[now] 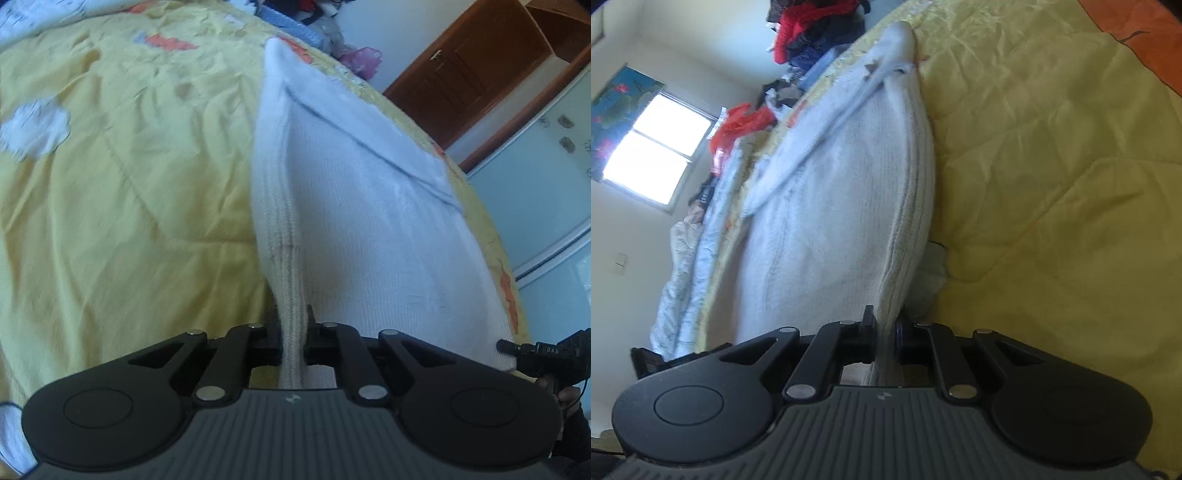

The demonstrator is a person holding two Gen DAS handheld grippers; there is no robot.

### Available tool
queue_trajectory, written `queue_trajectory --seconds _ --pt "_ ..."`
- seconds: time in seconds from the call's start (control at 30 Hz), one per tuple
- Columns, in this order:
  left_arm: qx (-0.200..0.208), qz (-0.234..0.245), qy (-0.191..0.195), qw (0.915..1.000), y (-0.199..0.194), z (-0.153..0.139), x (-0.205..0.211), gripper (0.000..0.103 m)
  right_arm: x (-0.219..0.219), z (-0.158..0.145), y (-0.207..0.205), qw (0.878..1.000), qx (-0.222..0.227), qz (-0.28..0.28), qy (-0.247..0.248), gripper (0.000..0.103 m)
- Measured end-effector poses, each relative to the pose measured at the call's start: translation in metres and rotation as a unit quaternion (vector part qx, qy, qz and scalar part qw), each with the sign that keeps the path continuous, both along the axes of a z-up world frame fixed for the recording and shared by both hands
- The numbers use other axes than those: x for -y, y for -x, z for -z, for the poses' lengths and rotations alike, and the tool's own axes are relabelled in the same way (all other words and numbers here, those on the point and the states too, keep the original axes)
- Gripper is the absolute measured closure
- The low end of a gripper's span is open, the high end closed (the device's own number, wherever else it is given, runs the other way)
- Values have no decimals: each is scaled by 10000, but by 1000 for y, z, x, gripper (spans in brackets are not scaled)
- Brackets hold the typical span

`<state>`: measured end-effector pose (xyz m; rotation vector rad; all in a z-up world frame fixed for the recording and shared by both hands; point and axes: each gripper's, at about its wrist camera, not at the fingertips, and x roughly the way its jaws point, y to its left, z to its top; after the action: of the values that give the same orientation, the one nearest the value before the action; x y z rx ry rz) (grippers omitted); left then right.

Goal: Fold small clothes
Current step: 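Grasp the cardigan hem with both grippers and lift it toward the collar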

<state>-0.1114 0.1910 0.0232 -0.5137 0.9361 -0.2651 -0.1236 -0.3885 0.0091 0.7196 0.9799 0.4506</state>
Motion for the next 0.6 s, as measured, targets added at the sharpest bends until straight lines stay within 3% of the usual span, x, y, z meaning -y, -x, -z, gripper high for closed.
queue_trajectory --seconds 0.17,0.37,0.6 --pt "397 -42 721 9966 -16 -27 -13 95 4 -22 -8 9976 416 66 -553 89" --pt "1064 -226 1531 9822 -63 -61 -28 95 10 -59 -47 9832 1181 238 -1370 89" --pt "1596 -400 1692 9718 -161 -94 -28 96 16 -85 -146 9664 1798 436 -1782 89"
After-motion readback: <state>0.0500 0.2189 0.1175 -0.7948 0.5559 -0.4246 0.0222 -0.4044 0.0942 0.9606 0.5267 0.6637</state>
